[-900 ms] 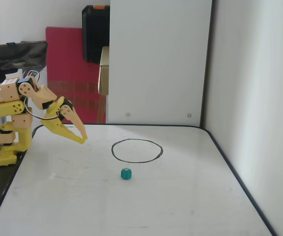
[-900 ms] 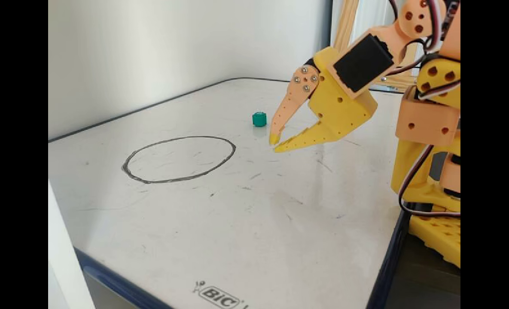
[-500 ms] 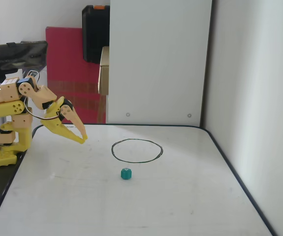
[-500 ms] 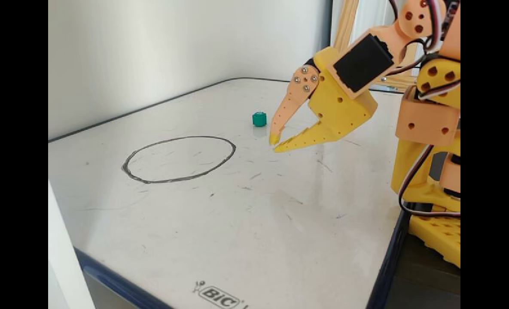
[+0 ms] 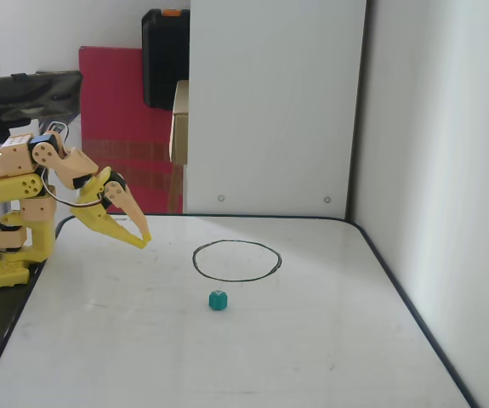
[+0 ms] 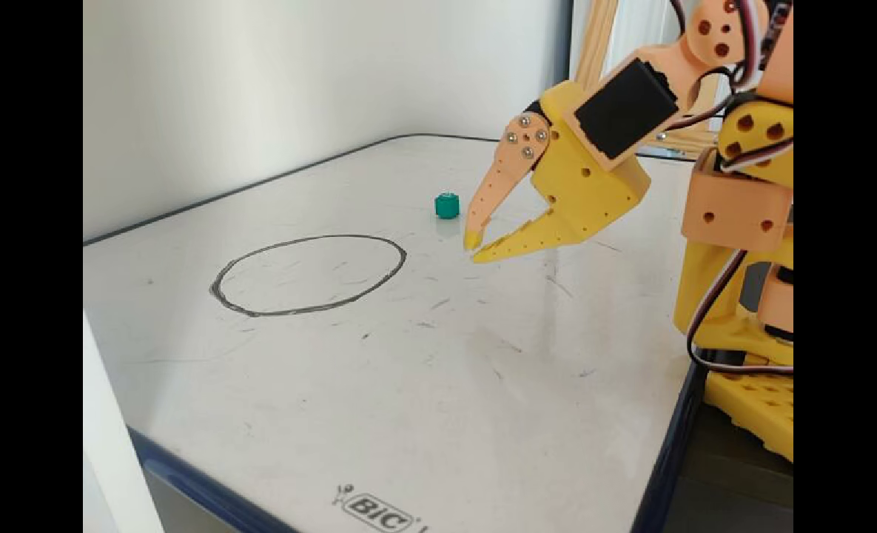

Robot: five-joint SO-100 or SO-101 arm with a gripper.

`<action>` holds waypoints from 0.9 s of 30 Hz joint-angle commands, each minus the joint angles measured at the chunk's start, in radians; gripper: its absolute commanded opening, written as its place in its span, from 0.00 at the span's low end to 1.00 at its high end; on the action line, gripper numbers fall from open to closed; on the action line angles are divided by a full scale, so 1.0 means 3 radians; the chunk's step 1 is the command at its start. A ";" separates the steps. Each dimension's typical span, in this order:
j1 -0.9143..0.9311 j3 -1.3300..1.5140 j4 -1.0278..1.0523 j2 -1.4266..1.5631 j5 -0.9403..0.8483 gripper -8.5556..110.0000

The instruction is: Grasp a green cube and put it in the black circle

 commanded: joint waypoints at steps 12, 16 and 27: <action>0.0440 -0.1800 0.0383 -0.1253 -0.0061 0.08; 0.0557 -0.2398 0.0424 -0.1938 -0.0343 0.09; 0.0823 -0.4152 0.0716 -0.3942 -0.1202 0.17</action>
